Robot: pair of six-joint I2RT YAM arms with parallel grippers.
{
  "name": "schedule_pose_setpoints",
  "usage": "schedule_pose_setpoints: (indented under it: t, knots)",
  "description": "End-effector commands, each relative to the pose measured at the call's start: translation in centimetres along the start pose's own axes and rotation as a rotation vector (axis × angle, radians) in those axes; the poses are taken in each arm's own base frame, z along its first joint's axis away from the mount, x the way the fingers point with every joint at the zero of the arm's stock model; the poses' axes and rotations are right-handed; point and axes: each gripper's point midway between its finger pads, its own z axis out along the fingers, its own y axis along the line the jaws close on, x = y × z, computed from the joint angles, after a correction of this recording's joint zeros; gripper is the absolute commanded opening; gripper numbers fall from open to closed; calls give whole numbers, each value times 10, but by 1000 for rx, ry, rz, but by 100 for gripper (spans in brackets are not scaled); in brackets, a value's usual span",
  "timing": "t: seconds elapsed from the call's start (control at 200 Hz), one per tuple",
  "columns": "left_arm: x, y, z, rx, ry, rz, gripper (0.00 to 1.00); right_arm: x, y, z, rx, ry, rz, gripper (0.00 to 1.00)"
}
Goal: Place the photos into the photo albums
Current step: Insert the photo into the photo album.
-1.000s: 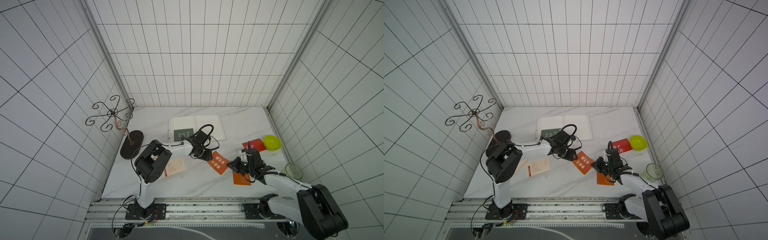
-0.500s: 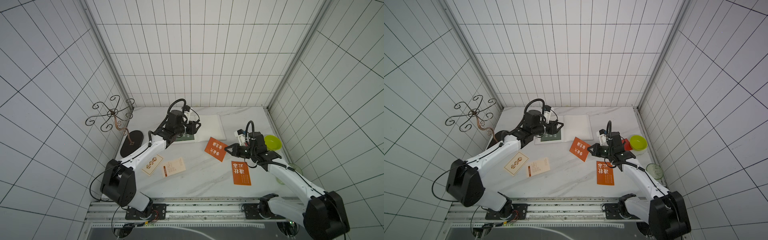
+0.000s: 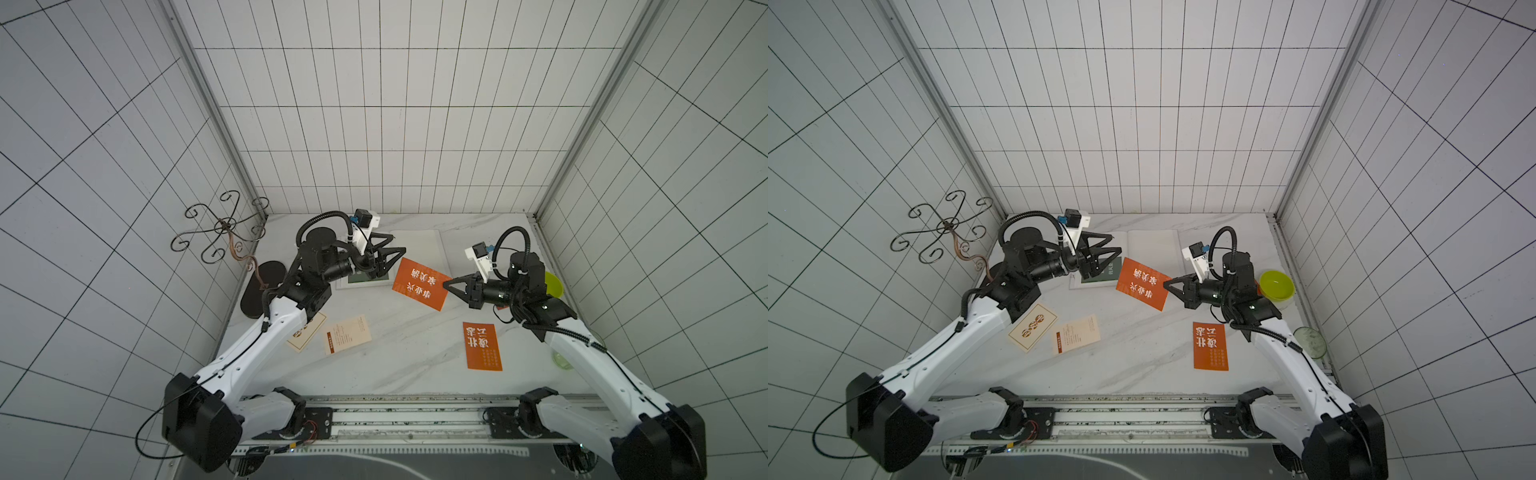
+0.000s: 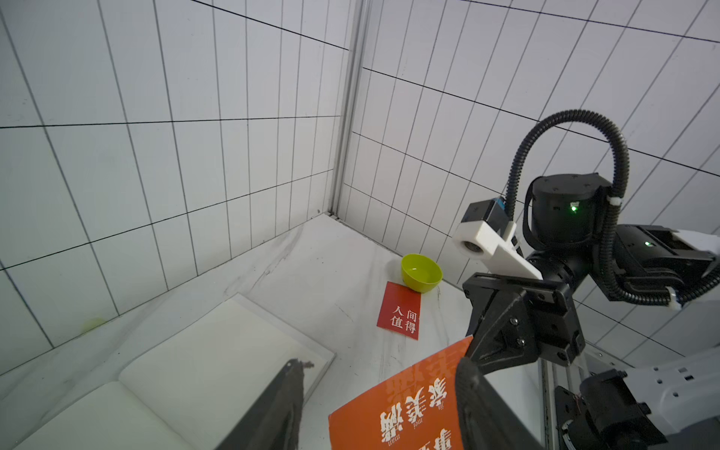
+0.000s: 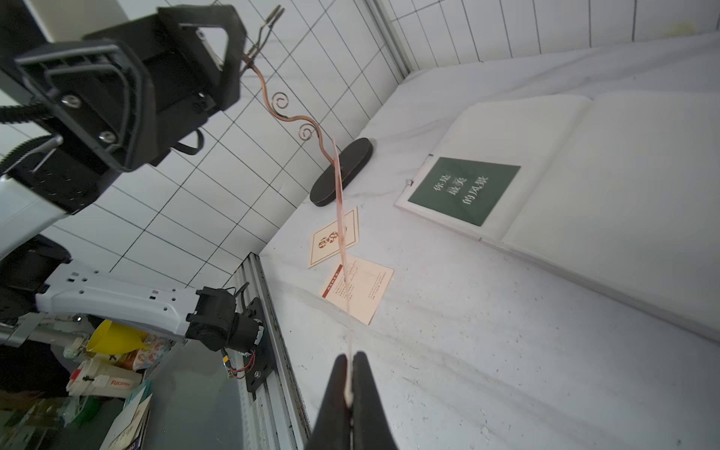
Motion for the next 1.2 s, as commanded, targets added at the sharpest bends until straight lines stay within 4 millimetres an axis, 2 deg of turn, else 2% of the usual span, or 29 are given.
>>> schedule_pose_setpoints:
  t: [0.0, 0.255, 0.455, 0.685, 0.95, 1.199]
  knots:
    - [8, -26, -3, 157, 45, 33, 61, -42, 48, -15, -133, -97, -226, 0]
    - [18, -48, -9, 296, 70, 44, 60, -49, 60, -21, -153, -118, -299, 0]
    - [26, -49, -8, 317, 105, 38, 56, -51, 64, -22, -166, -117, -305, 0]
    - [31, -46, -5, 314, 122, 32, 49, -54, 72, -24, -192, -118, -320, 0]
    - [33, -28, -5, 205, 123, 39, 52, -49, 84, -29, -243, -100, -326, 0]
    - [34, -20, -3, 178, 128, 26, 51, -42, 82, -30, -225, -69, -324, 0]
